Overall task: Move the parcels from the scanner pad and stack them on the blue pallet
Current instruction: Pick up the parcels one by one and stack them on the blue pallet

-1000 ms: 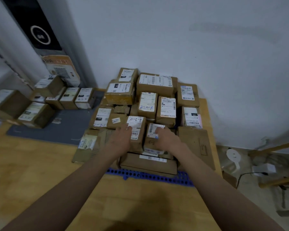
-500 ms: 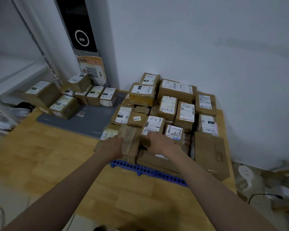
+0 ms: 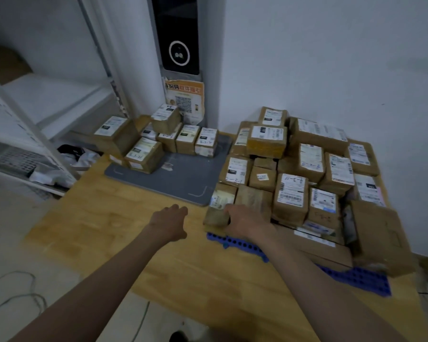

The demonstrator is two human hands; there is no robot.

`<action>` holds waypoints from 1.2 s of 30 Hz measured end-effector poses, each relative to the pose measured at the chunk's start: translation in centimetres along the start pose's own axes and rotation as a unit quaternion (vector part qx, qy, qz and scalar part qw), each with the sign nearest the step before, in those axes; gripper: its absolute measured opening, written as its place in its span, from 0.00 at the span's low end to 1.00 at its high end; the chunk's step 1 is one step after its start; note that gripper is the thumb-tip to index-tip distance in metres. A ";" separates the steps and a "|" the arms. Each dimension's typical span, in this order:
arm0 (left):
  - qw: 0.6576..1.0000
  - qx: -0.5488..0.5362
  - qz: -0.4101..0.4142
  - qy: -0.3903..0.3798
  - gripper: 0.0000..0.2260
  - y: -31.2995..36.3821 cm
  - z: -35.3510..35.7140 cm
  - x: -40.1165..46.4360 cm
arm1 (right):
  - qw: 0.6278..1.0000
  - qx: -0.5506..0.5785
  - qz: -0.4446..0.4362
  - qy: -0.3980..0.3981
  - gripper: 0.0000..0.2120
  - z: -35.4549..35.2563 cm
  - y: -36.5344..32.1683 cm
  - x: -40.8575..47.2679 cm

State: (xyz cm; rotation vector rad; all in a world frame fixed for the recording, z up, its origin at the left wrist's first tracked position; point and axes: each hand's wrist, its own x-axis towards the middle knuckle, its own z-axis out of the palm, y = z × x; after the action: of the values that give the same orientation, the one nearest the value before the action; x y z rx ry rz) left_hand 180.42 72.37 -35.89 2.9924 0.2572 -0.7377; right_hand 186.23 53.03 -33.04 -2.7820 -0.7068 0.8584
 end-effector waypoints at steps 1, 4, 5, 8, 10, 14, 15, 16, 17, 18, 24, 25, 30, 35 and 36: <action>1.000 0.000 -0.001 -0.001 0.27 -1.3 0.0 0.0 | 1.000 0.008 0.002 0.000 0.16 0.2 -1.2 0.4; 1.000 -0.007 -0.001 -0.005 0.27 -4.6 0.0 -0.1 | 0.999 0.033 0.010 -0.005 0.11 0.9 -4.1 1.6; 1.000 -0.010 -0.001 -0.008 0.27 -5.5 0.0 0.0 | 0.999 0.038 0.012 -0.009 0.12 1.0 -4.8 2.0; 1.000 -0.025 -0.007 -0.013 0.26 -7.2 0.0 0.4 | 0.999 0.041 0.018 -0.020 0.19 1.3 -6.2 3.1; 0.999 -0.036 -0.012 -0.009 0.26 -8.0 -0.1 0.8 | 0.999 0.041 0.021 -0.021 0.21 1.2 -6.8 4.0; 0.998 -0.051 -0.025 -0.012 0.26 -9.2 -0.3 1.8 | 0.999 0.046 0.005 -0.020 0.23 0.5 -7.4 6.3; 0.998 -0.051 -0.030 -0.014 0.26 -9.4 -0.3 2.0 | 0.999 0.044 -0.003 -0.019 0.23 0.3 -7.6 7.0; 0.998 -0.053 -0.036 -0.015 0.26 -9.8 -0.4 2.2 | 0.999 0.043 -0.011 -0.019 0.24 0.1 -7.8 7.8; 0.997 -0.055 -0.044 -0.017 0.26 -10.3 -0.5 2.5 | 0.999 0.043 -0.018 -0.021 0.24 0.0 -8.1 8.7; 0.997 -0.057 -0.052 -0.018 0.26 -10.9 -0.6 2.8 | 0.998 0.044 -0.024 -0.024 0.25 0.0 -8.5 9.5; 0.993 -0.064 -0.099 -0.028 0.26 -14.8 -1.6 4.5 | 0.997 0.023 -0.063 -0.039 0.21 -0.9 -10.5 13.4; 0.992 -0.063 -0.102 -0.028 0.26 -15.4 -1.9 4.9 | 0.997 0.023 -0.066 -0.034 0.19 -1.3 -10.8 14.0; 0.993 -0.068 -0.098 -0.024 0.27 -18.1 -4.1 8.0 | 0.997 0.046 -0.067 -0.016 0.23 -2.9 -11.9 17.1; 0.994 -0.075 -0.082 -0.003 0.26 -21.4 -6.3 11.6 | 0.997 0.060 -0.052 -0.020 0.26 -3.8 -13.9 20.9; 0.994 -0.074 -0.081 -0.008 0.27 -22.2 -6.7 12.2 | 0.997 0.061 -0.050 -0.027 0.26 -4.0 -14.5 21.7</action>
State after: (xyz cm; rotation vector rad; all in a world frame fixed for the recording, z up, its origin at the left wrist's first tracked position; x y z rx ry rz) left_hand 190.33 96.66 -35.78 2.8480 0.5343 -0.7209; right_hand 198.52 76.09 -36.61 -2.6022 -0.7673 0.9284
